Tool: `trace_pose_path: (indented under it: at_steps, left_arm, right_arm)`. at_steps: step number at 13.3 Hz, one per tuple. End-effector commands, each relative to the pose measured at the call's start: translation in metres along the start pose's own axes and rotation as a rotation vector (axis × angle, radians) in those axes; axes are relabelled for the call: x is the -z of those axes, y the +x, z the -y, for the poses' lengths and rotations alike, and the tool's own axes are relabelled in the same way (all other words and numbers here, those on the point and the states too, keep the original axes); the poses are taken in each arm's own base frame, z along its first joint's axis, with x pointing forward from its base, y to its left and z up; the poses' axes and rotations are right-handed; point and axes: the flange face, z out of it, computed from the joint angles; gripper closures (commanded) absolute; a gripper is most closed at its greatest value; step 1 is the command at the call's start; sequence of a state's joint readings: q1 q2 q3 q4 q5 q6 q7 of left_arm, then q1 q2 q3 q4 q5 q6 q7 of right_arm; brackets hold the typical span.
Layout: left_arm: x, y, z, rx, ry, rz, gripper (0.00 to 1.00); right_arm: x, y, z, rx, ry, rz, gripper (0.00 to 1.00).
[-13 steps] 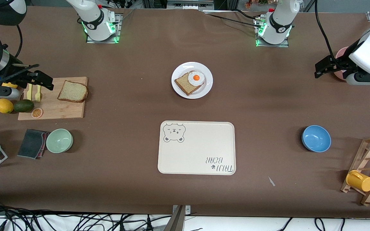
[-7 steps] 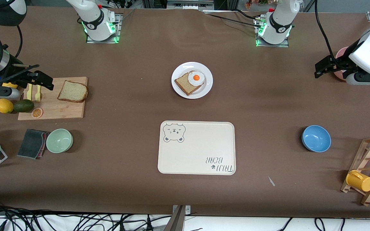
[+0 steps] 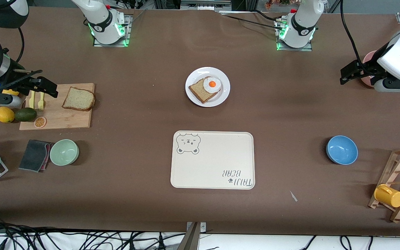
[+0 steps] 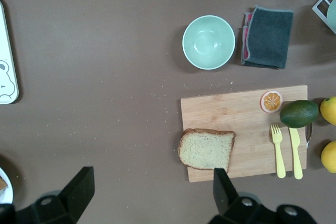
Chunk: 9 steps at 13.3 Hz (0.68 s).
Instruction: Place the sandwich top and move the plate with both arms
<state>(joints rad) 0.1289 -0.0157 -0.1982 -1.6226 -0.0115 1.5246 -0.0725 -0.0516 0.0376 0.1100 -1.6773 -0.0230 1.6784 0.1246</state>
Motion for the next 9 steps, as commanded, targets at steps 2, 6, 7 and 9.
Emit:
trace_pose_path:
  at_steps: [2,6,7,9]
  left_arm:
    - [0.0057,-0.0012,-0.0030,0.003,-0.022,0.005,0.00]
    - [0.0058,-0.0010,-0.0029,0.003,-0.021,0.004,0.00]
    - [0.0057,-0.0011,-0.0020,0.004,-0.021,0.005,0.00]
    - [0.0059,-0.0010,-0.0020,0.004,-0.021,0.004,0.00]
  right_arm:
    - [0.0045,-0.0065,-0.0010,-0.009,-0.016,-0.013,0.00]
    - [0.0048,-0.0075,-0.0011,-0.008,-0.017,-0.008,0.00]
    - [0.0055,-0.0081,-0.0011,-0.008,-0.017,-0.008,0.00]
    - [0.0010,-0.0089,-0.0011,-0.009,-0.019,0.003,0.00]
